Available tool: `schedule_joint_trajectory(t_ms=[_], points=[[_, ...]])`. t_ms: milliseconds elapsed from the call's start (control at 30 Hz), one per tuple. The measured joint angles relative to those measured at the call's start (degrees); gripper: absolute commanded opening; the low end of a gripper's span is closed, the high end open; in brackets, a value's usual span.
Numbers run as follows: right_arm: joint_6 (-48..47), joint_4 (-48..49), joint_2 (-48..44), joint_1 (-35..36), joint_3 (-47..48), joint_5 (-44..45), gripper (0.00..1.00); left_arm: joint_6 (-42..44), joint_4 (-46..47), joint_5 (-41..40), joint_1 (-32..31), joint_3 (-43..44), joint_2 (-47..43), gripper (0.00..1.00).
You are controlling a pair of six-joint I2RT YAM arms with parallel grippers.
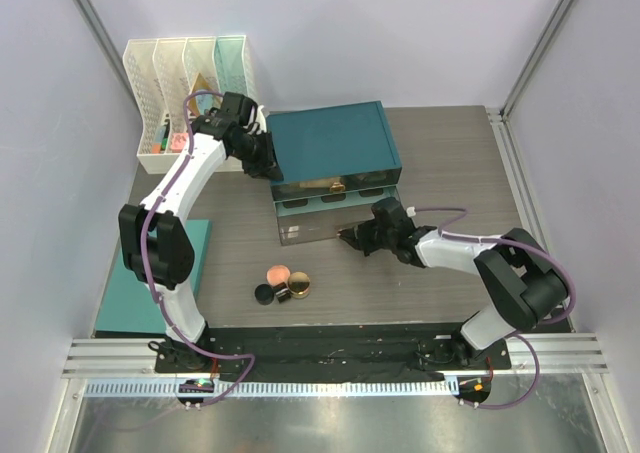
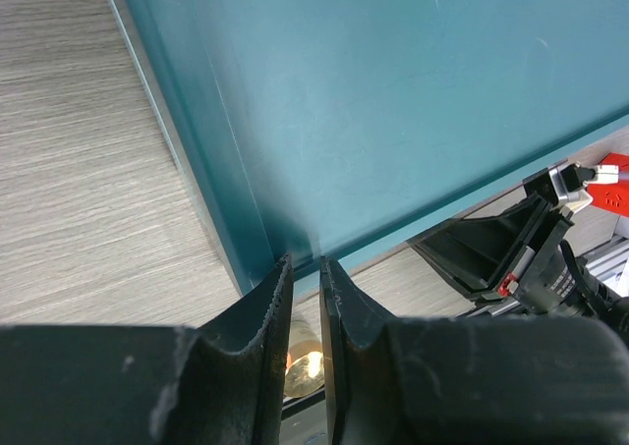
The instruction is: Organize the makeup
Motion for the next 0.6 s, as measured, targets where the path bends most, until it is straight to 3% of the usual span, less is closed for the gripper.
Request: schedule_joint_trajectory(t_ms=[300, 533, 600], points=[[1.3, -1.9, -3.1, 1.0, -2.2, 0.0, 0.03, 0.0, 0.0, 0.0, 0.0, 0.0, 0.0, 0.20], [0.1, -5.8, -4.2, 1.6, -1.2, 0.3, 0.36, 0.0, 0.2, 0.0, 0.0, -0.2, -0.2, 0.20], [-1.3, -8.2, -4.4, 1.7, -0.4, 0.3, 0.41, 0.0, 0.2, 0.0, 0.0, -0.3, -0.2, 0.20]])
